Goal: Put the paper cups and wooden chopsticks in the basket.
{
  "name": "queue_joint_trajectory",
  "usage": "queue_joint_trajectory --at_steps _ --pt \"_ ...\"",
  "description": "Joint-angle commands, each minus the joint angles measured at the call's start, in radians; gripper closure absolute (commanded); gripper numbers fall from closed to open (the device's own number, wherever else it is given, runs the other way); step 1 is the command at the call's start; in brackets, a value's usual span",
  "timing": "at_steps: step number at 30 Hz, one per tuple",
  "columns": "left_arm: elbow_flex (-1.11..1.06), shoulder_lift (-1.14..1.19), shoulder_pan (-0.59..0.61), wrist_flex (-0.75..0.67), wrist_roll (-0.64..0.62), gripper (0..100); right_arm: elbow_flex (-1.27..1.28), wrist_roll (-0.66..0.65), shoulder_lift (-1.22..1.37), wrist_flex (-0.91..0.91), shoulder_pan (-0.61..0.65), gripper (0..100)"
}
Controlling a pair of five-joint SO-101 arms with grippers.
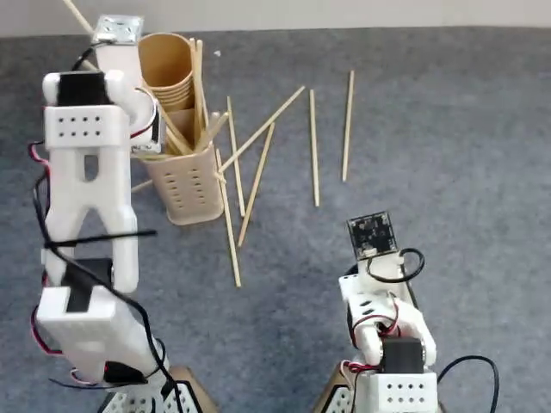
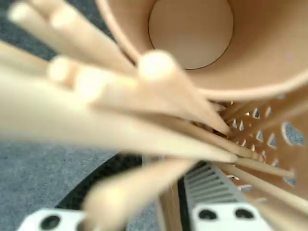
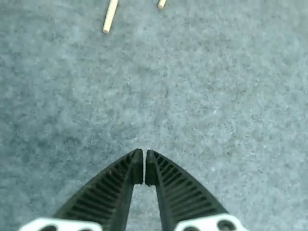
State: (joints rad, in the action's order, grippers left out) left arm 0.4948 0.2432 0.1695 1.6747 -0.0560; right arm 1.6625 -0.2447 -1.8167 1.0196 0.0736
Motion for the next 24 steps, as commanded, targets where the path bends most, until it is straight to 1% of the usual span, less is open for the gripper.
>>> queue_joint_trajectory --at_steps 1,2,3,5,7,8,11,14,18,24 --pt "0.008 0.099 -0.007 -0.031 0.014 86 0.125 -0.011 -0.016 0.004 0.010 97.1" --pt "0.010 0.127 -0.013 -0.038 0.060 87 0.125 -0.011 -0.016 0.004 0.010 97.1" --pt "0.012 0.153 -0.013 -0.051 0.118 90 0.125 -0.011 -0.016 0.002 0.010 97.1" --pt "0.056 0.186 0.002 -0.061 0.204 100 0.125 -0.011 -0.016 0.002 0.010 97.1" --pt "0.140 0.209 0.048 -0.040 0.238 98 0.125 -0.011 -0.016 0.002 0.010 97.1" --pt "0.199 0.222 0.070 -0.015 0.252 99 0.125 -0.011 -0.018 0.002 0.010 97.1" --pt "0.386 0.282 0.116 0.089 0.342 100 0.125 -0.011 -0.018 0.002 0.010 97.1" --pt "0.464 0.328 0.166 0.103 0.356 100 0.125 -0.011 -0.018 -0.005 0.010 97.1" --pt "0.455 0.349 0.206 0.103 0.358 100 0.128 -0.011 -0.018 -0.031 0.010 97.1" --pt "0.460 0.305 0.249 0.101 0.358 100 0.128 -0.011 -0.018 -0.031 0.010 97.1"
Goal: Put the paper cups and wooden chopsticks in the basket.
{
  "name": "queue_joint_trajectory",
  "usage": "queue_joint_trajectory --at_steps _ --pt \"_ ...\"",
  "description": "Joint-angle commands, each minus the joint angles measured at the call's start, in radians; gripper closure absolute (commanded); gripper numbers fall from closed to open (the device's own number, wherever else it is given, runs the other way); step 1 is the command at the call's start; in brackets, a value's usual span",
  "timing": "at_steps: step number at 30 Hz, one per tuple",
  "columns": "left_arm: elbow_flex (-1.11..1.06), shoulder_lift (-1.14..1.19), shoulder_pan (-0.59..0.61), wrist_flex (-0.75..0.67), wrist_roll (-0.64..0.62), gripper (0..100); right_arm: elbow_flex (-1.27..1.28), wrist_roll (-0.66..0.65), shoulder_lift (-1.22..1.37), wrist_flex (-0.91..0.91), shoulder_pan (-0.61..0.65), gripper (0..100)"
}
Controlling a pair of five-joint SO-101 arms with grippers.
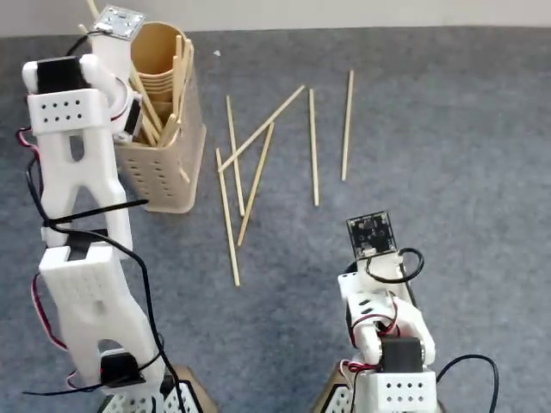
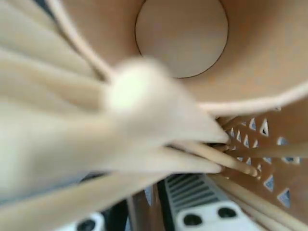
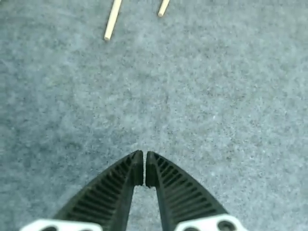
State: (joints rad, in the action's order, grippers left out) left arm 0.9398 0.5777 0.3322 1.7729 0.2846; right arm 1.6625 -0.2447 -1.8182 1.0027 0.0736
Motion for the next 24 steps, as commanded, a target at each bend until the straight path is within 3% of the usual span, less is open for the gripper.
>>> queue_joint_trajectory --at_steps 1,9,15,24 --pt "0.015 -0.042 0.096 0.003 0.017 100 0.128 -0.011 -0.016 -0.015 0.010 97.1" --pt "-0.002 -0.051 0.156 0.003 0.012 99 0.128 -0.011 -0.016 -0.015 0.010 97.1" --pt "0.002 -0.054 0.173 0.002 0.015 81 0.128 -0.014 -0.016 -0.015 0.010 97.1" --pt "0.142 -0.231 0.168 0.002 0.014 81 0.128 -0.015 -0.016 -0.015 0.010 97.1"
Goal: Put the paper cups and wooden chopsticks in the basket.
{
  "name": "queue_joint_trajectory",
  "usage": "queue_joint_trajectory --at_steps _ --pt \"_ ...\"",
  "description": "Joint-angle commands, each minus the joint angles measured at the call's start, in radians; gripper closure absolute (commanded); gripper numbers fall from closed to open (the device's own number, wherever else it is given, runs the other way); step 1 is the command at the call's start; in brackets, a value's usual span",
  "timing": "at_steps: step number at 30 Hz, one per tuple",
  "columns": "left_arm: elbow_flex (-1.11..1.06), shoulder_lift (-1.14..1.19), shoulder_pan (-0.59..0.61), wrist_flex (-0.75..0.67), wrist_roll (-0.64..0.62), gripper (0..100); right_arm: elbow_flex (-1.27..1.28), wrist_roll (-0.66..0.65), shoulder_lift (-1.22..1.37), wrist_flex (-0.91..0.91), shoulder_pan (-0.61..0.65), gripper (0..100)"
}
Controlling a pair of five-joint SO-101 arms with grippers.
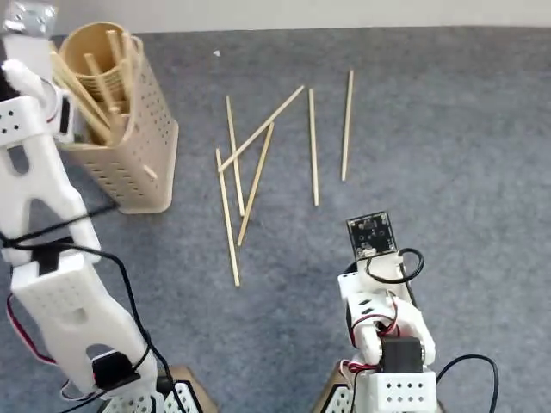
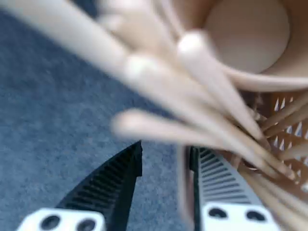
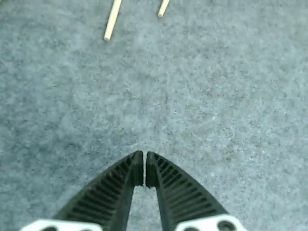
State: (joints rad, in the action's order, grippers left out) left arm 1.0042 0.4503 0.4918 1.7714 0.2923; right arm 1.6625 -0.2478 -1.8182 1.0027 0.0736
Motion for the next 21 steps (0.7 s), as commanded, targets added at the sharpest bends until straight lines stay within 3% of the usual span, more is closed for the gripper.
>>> queue_joint_trajectory --at_steps 1,7,15,18,21 --pt "0.105 -0.128 0.008 0.003 0.006 81 0.128 -0.012 -0.016 -0.015 0.010 97.1" --pt "0.282 -0.294 -0.031 0.003 0.006 81 0.128 -0.012 -0.016 -0.016 0.010 97.1" --pt "0.392 -0.665 -0.173 0.008 0.005 81 0.128 -0.012 -0.016 -0.016 0.010 97.1" --pt "0.194 -0.832 -0.182 0.009 0.003 81 0.128 -0.012 -0.016 -0.016 0.010 97.1" --pt "-0.262 -1.010 -0.229 0.008 0.003 81 0.128 -0.012 -0.016 -0.016 0.010 97.1"
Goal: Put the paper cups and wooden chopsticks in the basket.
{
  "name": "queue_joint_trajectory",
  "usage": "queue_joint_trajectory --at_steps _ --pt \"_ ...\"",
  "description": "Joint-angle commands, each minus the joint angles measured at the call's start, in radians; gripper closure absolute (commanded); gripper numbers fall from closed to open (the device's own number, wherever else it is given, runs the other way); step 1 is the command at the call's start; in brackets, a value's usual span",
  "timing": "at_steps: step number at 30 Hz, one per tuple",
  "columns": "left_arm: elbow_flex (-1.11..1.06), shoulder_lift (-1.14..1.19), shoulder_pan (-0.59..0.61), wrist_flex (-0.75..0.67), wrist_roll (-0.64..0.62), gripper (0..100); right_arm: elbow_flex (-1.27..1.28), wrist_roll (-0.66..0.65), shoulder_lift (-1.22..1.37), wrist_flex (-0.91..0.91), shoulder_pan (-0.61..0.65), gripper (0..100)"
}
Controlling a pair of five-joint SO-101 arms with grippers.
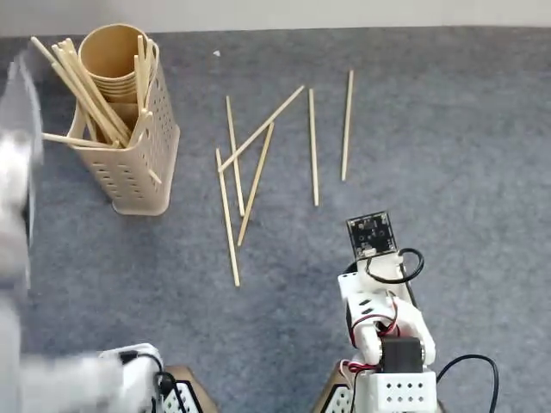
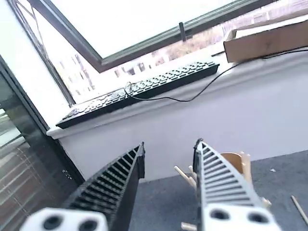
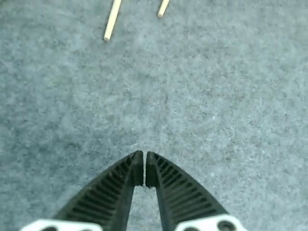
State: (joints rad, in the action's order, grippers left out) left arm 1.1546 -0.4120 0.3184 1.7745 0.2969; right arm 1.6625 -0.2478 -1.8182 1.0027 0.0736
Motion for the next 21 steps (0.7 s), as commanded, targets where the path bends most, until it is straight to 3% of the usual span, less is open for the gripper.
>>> queue_joint_trajectory --at_steps 1,5,7,10,15,21 --pt "-0.590 -0.209 -0.111 0.002 -0.002 81 0.128 -0.012 -0.016 -0.016 0.010 97.1" --pt "-1.236 -0.407 -0.380 -0.075 0.000 81 0.128 -0.012 -0.016 -0.016 0.010 97.1" --pt "-1.497 -0.461 -0.479 -0.222 -0.018 81 0.128 -0.012 -0.016 -0.016 0.010 97.1" --pt "-1.750 -0.461 -0.512 -0.463 -0.080 81 0.128 -0.012 -0.016 -0.016 0.004 97.1" --pt "-1.890 -0.309 -0.519 -0.703 -0.129 80 0.119 -0.012 -0.016 -0.010 -0.044 97.1" --pt "-1.824 0.021 -0.519 -0.870 -0.218 80 0.119 -0.009 -0.016 -0.008 -0.067 97.1"
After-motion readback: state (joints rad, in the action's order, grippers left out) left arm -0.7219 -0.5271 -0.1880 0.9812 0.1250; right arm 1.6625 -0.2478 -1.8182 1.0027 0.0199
